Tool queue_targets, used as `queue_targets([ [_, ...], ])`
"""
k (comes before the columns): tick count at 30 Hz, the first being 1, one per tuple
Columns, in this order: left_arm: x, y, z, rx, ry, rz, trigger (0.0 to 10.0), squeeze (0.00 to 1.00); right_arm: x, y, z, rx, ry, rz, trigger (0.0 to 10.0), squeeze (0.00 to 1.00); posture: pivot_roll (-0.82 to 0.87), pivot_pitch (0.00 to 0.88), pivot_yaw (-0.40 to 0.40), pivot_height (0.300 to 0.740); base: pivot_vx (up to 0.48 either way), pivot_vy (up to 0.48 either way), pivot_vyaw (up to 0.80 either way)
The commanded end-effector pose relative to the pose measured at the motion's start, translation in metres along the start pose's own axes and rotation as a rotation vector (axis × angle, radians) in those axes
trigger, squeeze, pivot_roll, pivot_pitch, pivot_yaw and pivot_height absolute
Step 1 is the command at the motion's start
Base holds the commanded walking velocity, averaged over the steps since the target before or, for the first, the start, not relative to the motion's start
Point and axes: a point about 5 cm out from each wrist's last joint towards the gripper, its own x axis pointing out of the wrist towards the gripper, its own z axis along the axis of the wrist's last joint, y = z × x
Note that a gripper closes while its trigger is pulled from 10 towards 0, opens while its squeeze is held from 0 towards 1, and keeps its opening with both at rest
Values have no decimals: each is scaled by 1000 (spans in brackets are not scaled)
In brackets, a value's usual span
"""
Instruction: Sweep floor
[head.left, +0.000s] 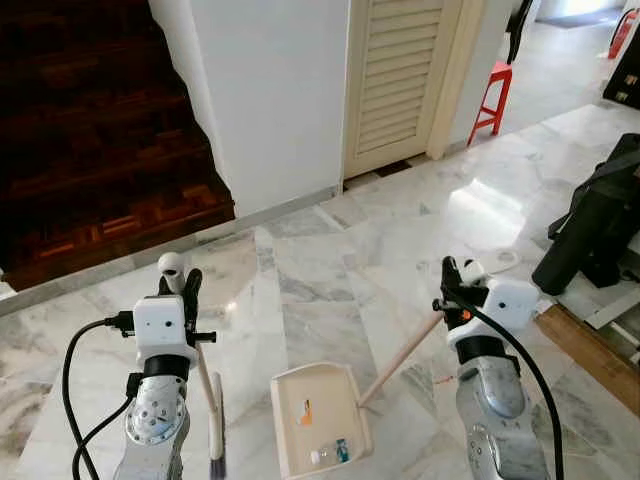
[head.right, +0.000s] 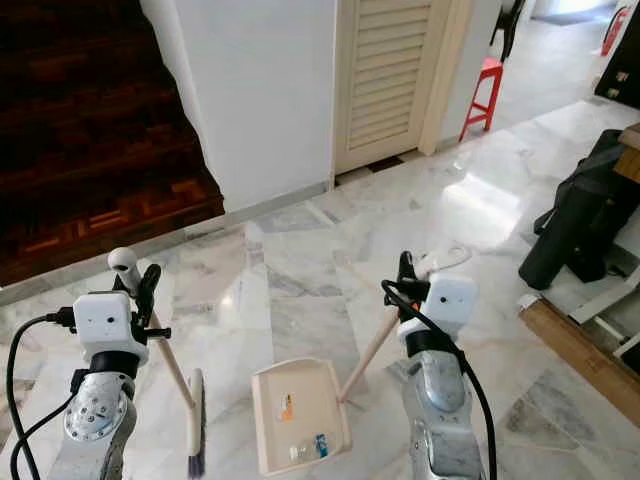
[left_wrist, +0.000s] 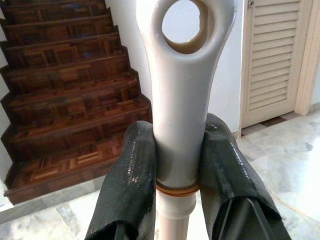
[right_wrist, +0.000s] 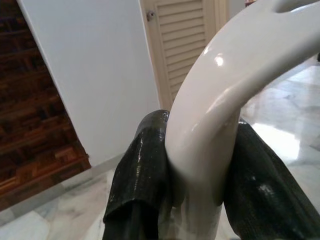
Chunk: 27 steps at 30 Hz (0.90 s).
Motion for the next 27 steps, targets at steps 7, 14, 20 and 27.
queue_targets([
  [7, 2, 5, 6, 19, -20, 14, 10000, 0, 4, 8, 18, -5, -69, 28, 10000, 0, -19, 7, 21, 740, 0, 0, 0],
  [14, 2, 5, 7, 18, -19, 12, 10000, 0, 3, 10, 18, -13, -71, 39, 10000, 0, -18, 22, 25, 740, 0, 315, 600],
  [20, 2, 5, 7, 20, -18, 12, 10000, 0, 3, 9, 18, 8, -68, 28, 10000, 0, -14, 30, 26, 740, 0, 380, 0],
  [27, 2, 5, 8, 18, -17, 12, 10000, 0, 4, 10, 19, 5, -68, 33, 10000, 0, -12, 37, 25, 740, 0, 375, 0],
])
